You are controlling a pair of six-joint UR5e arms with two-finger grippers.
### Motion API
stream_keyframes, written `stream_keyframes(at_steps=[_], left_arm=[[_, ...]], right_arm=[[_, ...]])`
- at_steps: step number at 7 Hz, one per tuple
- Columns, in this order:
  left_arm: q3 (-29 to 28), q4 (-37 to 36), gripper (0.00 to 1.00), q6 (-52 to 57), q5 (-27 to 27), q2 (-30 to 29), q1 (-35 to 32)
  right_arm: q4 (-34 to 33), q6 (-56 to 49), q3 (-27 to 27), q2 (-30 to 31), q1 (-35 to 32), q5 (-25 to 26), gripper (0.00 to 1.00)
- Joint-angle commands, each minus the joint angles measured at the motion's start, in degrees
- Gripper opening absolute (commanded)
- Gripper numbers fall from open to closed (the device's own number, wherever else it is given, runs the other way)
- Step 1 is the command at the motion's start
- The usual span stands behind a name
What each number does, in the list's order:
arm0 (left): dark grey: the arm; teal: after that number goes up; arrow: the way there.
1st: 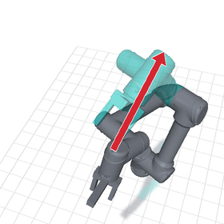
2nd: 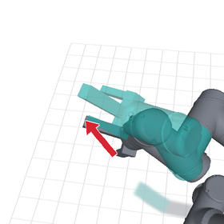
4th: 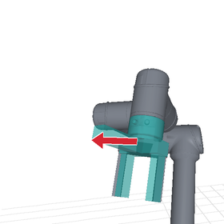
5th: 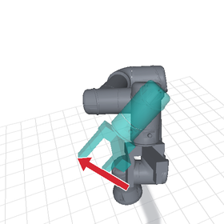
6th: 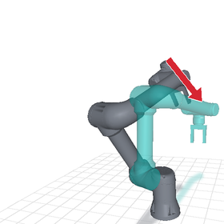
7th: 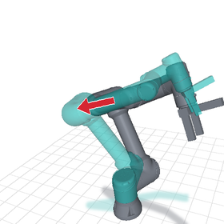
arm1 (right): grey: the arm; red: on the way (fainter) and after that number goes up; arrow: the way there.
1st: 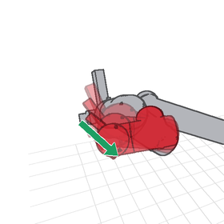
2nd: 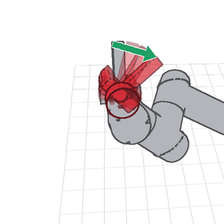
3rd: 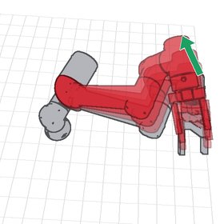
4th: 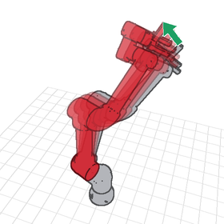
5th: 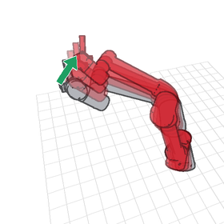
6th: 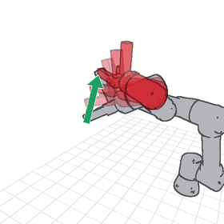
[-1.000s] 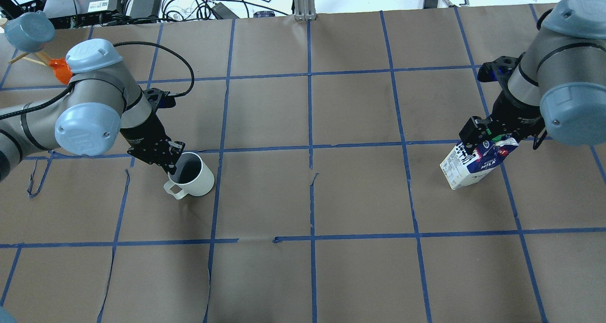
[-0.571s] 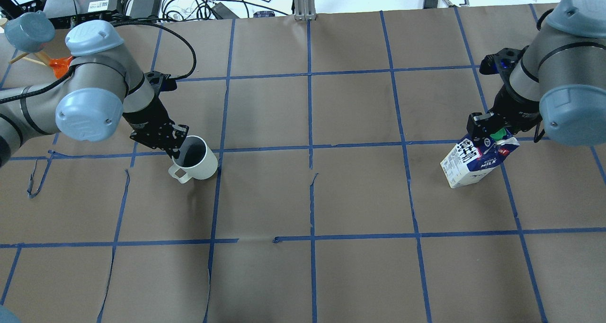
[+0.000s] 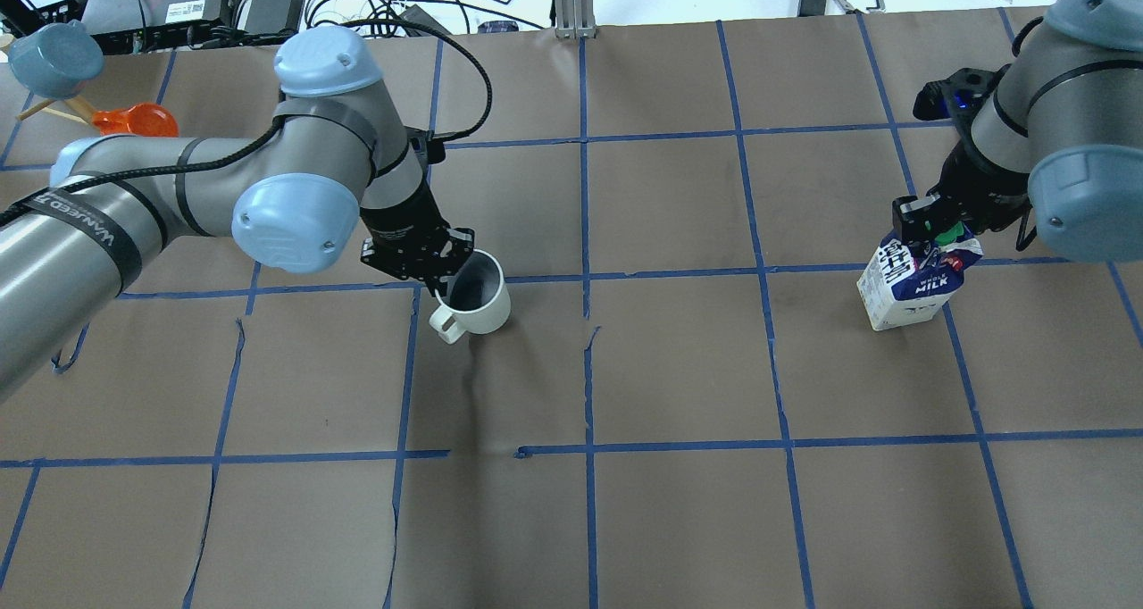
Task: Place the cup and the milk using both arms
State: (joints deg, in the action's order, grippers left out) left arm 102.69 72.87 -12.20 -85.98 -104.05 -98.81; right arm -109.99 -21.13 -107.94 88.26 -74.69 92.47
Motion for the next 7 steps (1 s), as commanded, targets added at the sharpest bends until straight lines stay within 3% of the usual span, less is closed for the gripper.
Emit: stream_keyframes(at_steps=[1, 3, 6, 7], left_arm=[[0.14, 1.3, 0.0, -12.28, 0.98, 1.64, -8.39], [2.06, 1.92, 0.0, -16.62, 3.44, 1.31, -13.14], [4.01, -0.88, 0.0, -17.6, 6.41, 0.08, -13.43], [4.79, -1.41, 0.17, -16.81, 6.09, -0.27, -13.34]], right_arm=[[5.81, 2.91, 6.31, -0.02, -0.46, -2.27, 0.17], [7.77, 7.75, 7.48, -0.11, -1.68, -6.15, 0.18], [7.51, 17.75, 7.48, -0.46, -7.9, -6.42, 0.18], [7.42, 22.23, 7.48, -1.24, -10.97, -6.33, 0.18]])
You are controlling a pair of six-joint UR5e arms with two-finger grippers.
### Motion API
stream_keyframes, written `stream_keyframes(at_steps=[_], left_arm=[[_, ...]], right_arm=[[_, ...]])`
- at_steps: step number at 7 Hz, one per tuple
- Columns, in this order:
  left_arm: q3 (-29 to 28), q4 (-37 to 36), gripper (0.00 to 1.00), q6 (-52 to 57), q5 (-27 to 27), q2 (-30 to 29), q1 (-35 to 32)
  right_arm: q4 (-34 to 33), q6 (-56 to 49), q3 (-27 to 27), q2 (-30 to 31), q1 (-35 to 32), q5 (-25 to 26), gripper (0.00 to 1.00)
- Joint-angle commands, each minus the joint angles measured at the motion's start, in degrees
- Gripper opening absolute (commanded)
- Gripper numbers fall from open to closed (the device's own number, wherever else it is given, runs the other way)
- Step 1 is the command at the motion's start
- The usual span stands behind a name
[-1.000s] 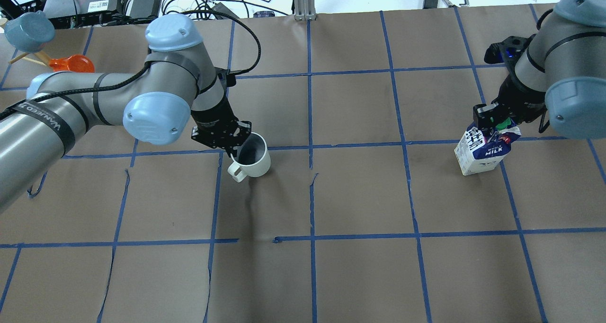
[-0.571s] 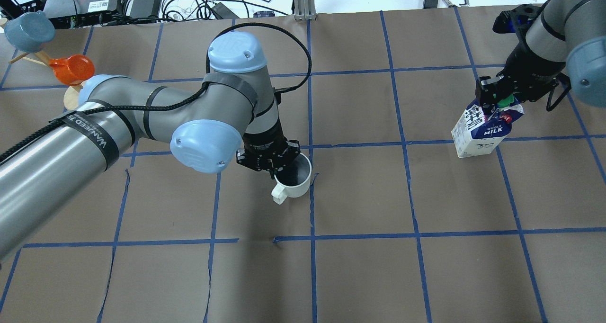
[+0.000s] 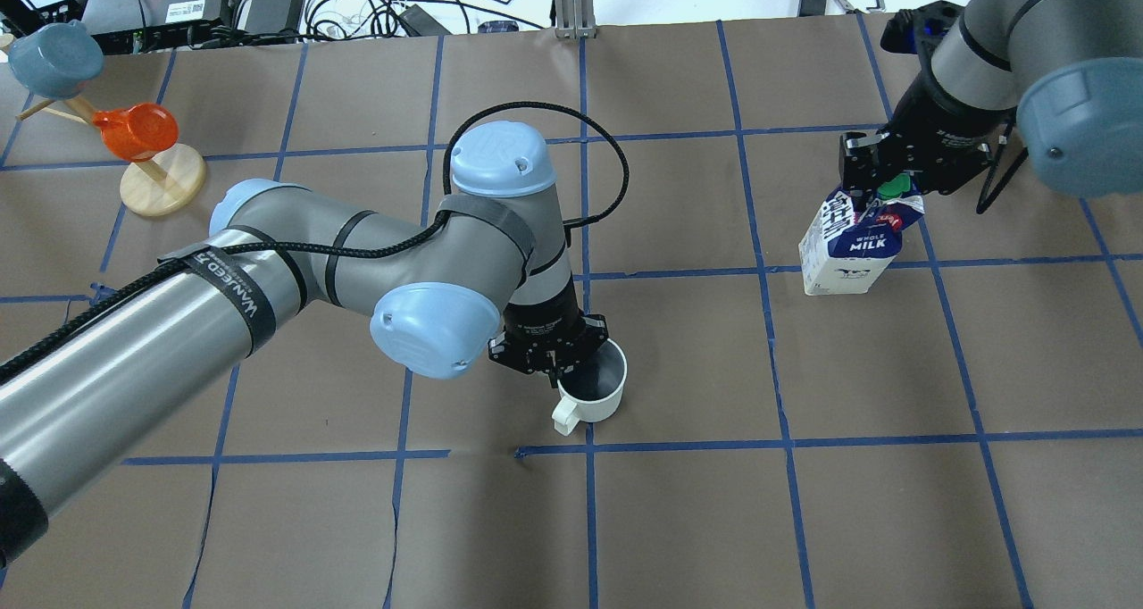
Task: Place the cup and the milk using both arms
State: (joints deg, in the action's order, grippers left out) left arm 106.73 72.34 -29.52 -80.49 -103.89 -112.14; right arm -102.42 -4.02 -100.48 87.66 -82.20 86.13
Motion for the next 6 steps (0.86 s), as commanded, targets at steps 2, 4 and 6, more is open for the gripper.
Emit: stream_keyframes(at_steps=[2, 4, 6], left_arm=[[0.76, -1.5, 1.0, 0.69, 0.59, 0.52, 0.08], [-1.86, -1.33, 1.0, 2.43, 0.16, 1.75, 4.18], [-6.43, 3.39, 1.0, 14.24, 0.24, 4.99, 10.51]], right_arm=[[0.29, 9.98, -0.33, -1.26, -9.27, 0.0, 0.18], [0.91, 11.14, -0.68, -2.05, -15.77, -0.17, 0.18], [-0.13, 12.54, -5.05, -2.05, -18.78, -0.44, 0.18]])
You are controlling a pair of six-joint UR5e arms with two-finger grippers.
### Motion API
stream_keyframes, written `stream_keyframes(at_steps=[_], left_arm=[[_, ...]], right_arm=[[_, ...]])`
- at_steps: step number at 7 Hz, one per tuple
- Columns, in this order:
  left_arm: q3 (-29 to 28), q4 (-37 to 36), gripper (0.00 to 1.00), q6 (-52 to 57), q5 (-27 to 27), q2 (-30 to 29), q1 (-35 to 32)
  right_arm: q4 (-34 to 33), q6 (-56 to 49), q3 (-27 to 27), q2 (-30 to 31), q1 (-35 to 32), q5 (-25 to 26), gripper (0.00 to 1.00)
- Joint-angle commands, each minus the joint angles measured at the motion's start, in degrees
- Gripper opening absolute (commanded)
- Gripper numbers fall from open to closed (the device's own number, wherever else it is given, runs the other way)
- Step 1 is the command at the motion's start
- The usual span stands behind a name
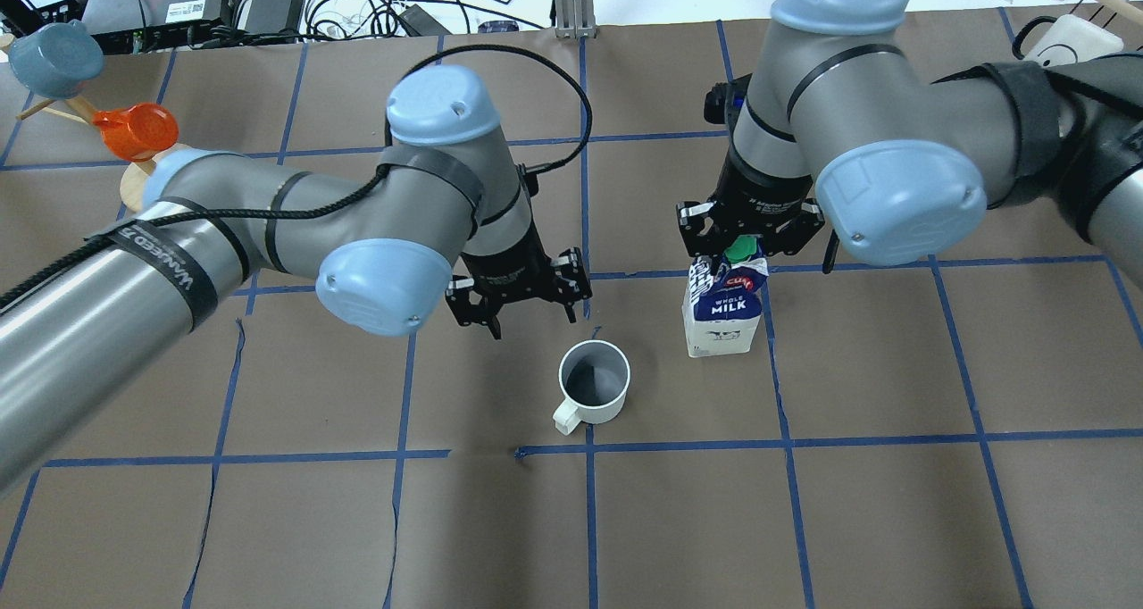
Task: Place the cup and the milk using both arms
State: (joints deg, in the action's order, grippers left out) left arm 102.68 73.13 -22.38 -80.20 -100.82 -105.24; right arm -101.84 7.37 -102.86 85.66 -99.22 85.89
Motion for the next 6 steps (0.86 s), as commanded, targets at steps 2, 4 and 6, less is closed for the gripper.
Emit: stream_keyframes(at_steps=[2, 4, 6], left_arm=[[-3.27, 6.75, 1.0, 18.54, -1.26, 5.97, 9.49], [-5.1, 9.47, 1.0, 24.39, -2.06, 10.19, 15.39], [-12.2, 20.77, 1.0, 23.88, -5.4, 13.45, 15.33]], right_arm=[[-0.82, 3.18, -3.57, 0.12, -1.85, -0.72, 0.2], [-0.82, 3.35, -3.66, -0.05, -2.12, -3.89, 0.2], [-1.43, 5.53, -3.75, -0.14, -3.25, -5.47, 0.2]])
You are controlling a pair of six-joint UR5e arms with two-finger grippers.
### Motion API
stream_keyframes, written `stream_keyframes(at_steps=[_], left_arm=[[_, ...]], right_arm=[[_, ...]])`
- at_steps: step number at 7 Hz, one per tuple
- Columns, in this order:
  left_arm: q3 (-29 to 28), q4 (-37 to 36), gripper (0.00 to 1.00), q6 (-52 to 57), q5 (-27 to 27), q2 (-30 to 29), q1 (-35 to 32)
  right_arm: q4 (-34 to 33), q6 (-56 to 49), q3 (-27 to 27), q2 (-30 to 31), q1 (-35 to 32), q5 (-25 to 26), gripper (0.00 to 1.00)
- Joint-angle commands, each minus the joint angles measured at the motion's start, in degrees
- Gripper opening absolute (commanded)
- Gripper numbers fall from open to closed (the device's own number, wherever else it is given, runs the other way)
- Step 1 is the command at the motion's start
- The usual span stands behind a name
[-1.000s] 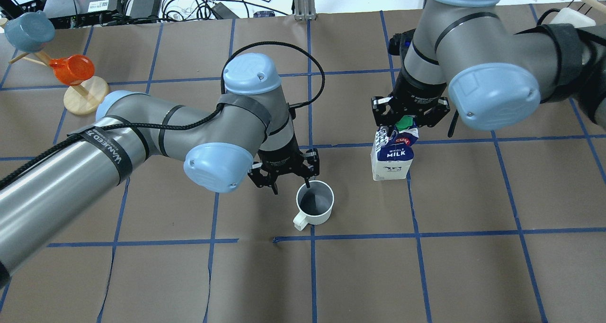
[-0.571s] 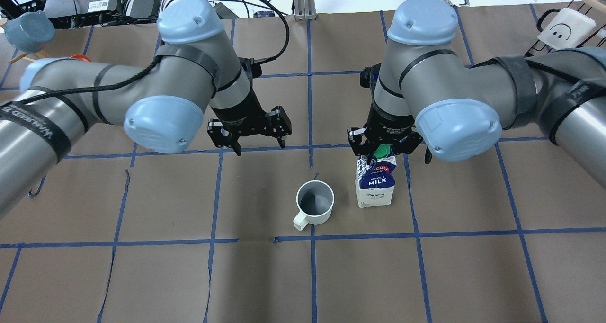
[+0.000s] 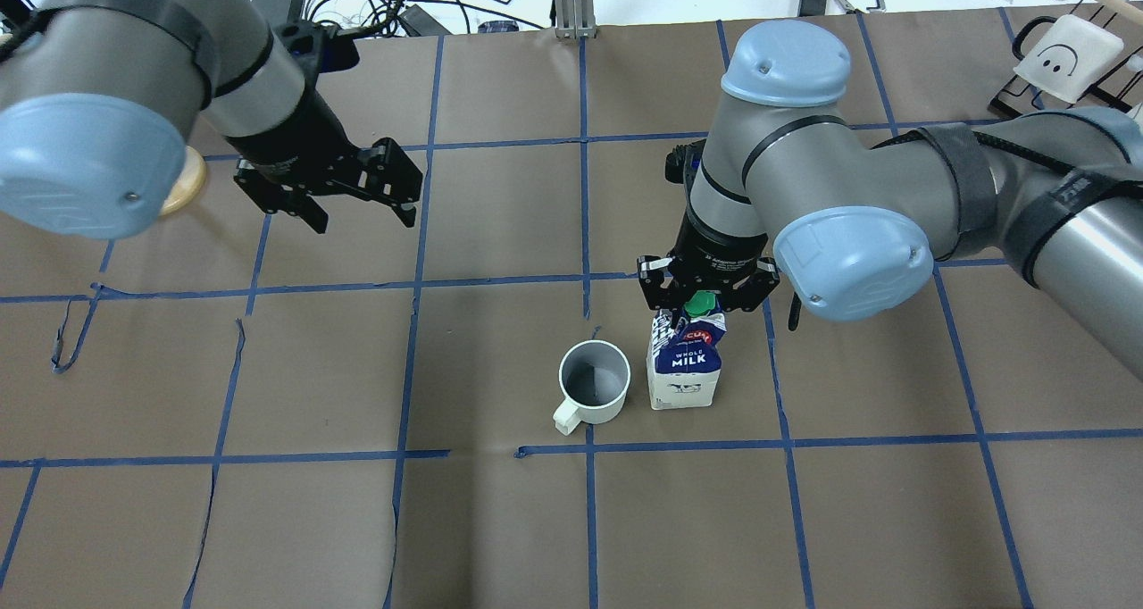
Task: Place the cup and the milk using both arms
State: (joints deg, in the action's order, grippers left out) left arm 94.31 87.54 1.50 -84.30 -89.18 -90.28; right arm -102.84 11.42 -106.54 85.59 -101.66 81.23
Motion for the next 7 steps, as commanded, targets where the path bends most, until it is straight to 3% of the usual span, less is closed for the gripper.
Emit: stream_keyframes(at_steps=[1, 2, 3, 4, 7], left_arm=[[-4.04, 6.33, 1.0, 0.0, -1.65, 2.42, 0.1], [-3.96, 3.37, 1.0, -0.26, -2.79, 2.26, 0.36], [-4.74, 1.6, 1.0, -1.57, -4.37, 1.3, 0.37], [-5.18, 1.41, 1.0, -6.72, -6.3, 0.77, 0.37], [-10.2, 1.23, 1.0, -9.93, -2.21, -4.5, 0.28]], right_arm=[[-1.65, 2.63, -0.25, -0.59, -1.6, -0.73, 0.2], [-1.66, 2.82, -0.16, -0.86, -1.61, -0.73, 0.24], [-2.36, 2.82, -0.16, -0.95, -1.7, -0.81, 0.68], [-3.84, 2.99, -0.08, -0.95, -1.61, -0.73, 1.0], [-3.77, 2.91, 1.15, -0.25, -1.18, 0.59, 1.0]])
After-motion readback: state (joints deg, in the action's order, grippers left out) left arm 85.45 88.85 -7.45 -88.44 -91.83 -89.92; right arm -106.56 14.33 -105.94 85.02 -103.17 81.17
